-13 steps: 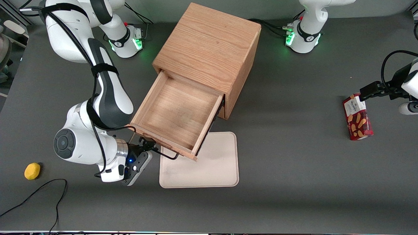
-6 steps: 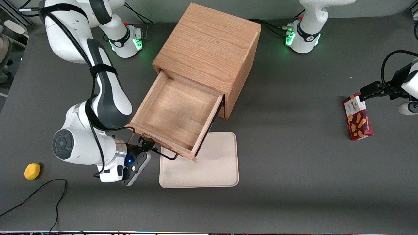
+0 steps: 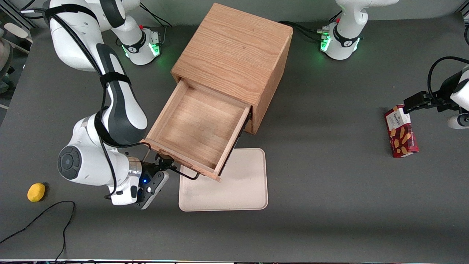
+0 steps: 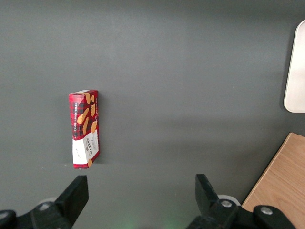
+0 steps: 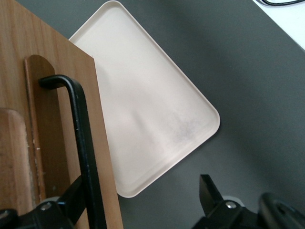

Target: Open upper drawer

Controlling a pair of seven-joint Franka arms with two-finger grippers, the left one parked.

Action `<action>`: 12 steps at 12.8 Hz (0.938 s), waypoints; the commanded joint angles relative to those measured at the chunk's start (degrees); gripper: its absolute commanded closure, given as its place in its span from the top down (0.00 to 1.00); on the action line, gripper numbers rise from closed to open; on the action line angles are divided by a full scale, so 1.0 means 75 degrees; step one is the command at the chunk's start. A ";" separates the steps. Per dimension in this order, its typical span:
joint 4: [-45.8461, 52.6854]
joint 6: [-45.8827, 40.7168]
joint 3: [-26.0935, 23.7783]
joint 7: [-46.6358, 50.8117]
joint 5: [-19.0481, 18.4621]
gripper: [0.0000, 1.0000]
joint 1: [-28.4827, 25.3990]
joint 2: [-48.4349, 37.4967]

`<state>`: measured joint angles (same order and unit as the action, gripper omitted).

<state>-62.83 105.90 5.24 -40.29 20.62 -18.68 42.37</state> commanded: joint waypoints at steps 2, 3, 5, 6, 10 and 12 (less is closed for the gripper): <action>0.0526 0.0120 0.0017 -0.0148 0.0087 1.00 0.0264 0.0105; 0.0526 0.0003 0.0017 -0.0148 0.0087 1.00 0.0264 0.0058; 0.0608 -0.0278 0.0028 -0.0125 0.0087 1.00 0.0264 0.0011; 0.0736 -0.0454 0.0028 -0.0125 0.0087 1.00 0.0264 -0.0082; 0.0761 -0.1180 0.0087 -0.0148 0.0017 1.00 0.0346 -0.0620; 0.0749 -0.1649 0.0087 -0.0137 -0.0042 1.00 0.0497 -0.0867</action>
<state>-56.75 96.57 5.89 -40.29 20.52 -16.06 38.22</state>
